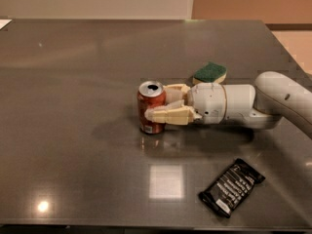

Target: Place coke can upright

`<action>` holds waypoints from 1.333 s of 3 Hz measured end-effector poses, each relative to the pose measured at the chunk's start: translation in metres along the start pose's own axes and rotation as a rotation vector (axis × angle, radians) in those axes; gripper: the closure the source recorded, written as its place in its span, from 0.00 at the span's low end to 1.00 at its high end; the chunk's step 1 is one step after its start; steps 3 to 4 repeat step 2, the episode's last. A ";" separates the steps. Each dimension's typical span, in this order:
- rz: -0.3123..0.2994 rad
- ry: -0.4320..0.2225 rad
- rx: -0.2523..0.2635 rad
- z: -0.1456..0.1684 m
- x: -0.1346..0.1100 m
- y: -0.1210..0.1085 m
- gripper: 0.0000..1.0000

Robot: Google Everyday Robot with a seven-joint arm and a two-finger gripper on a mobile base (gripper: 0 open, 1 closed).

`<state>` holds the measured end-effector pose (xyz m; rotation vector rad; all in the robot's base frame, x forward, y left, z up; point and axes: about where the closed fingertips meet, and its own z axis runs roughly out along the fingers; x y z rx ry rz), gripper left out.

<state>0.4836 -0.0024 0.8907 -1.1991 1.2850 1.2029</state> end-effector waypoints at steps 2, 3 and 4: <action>-0.001 0.000 -0.004 0.002 -0.001 0.001 0.00; -0.001 0.000 -0.004 0.002 -0.001 0.001 0.00; -0.001 0.000 -0.004 0.002 -0.001 0.001 0.00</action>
Offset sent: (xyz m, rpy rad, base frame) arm -0.0006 0.0018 0.0006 -0.0001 -0.0008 0.0036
